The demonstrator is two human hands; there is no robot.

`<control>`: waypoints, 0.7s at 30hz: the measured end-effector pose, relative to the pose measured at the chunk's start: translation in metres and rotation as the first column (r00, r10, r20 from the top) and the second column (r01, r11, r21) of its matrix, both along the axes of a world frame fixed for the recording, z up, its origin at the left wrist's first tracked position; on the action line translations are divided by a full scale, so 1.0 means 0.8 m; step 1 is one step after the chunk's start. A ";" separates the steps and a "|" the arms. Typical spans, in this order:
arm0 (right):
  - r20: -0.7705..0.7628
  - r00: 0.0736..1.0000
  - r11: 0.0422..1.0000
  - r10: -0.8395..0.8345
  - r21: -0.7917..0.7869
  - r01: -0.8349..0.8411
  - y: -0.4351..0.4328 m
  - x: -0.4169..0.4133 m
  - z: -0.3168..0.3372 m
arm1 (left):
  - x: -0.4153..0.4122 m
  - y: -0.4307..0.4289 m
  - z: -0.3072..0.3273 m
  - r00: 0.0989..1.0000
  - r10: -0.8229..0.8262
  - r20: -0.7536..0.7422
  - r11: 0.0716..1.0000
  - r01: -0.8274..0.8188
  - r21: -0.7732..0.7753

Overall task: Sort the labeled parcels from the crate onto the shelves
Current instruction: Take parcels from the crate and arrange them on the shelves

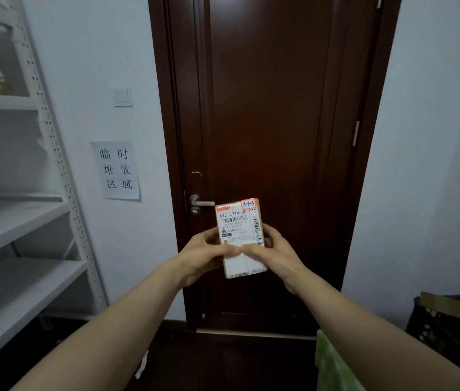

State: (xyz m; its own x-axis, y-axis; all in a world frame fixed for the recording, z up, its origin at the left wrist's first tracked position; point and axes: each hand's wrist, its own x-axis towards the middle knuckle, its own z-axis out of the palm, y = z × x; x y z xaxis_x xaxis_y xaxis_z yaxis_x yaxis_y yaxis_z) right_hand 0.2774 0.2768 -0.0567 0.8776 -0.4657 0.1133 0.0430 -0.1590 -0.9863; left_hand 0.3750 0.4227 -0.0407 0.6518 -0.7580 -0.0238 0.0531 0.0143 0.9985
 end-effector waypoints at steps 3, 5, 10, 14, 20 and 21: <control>-0.021 1.000 1.000 -0.015 -0.004 0.015 0.006 0.001 -0.001 | 0.002 0.007 -0.004 1.000 0.022 0.004 1.000 -0.022 0.004; -0.034 0.999 1.000 -0.016 -0.020 0.015 0.010 0.002 -0.002 | 0.002 0.011 -0.006 0.999 0.038 0.017 0.999 -0.038 0.009; -0.027 0.999 0.999 -0.017 -0.030 0.016 0.013 0.004 -0.005 | 0.002 0.016 -0.008 0.995 0.069 0.075 0.997 -0.072 0.027; -0.023 1.000 0.999 -0.006 -0.033 0.005 0.023 0.005 -0.005 | 0.003 0.026 -0.010 0.992 0.089 0.094 0.995 -0.093 0.032; -0.025 1.000 0.999 0.009 -0.038 -0.010 0.033 0.003 -0.003 | -0.001 0.037 -0.007 0.991 0.095 0.096 0.995 -0.098 0.027; -0.024 1.000 0.999 0.011 -0.036 -0.012 0.035 0.003 -0.002 | -0.001 0.039 -0.006 0.991 0.094 0.097 0.995 -0.097 0.026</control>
State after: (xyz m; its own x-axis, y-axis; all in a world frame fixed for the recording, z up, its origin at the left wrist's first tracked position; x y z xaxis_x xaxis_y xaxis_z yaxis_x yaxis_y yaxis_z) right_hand 0.2797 0.3049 -0.0585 0.8856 -0.4514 0.1092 0.0217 -0.1947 -0.9806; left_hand 0.3739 0.4536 -0.0456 0.7216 -0.6920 0.0200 -0.0428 -0.0158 0.9990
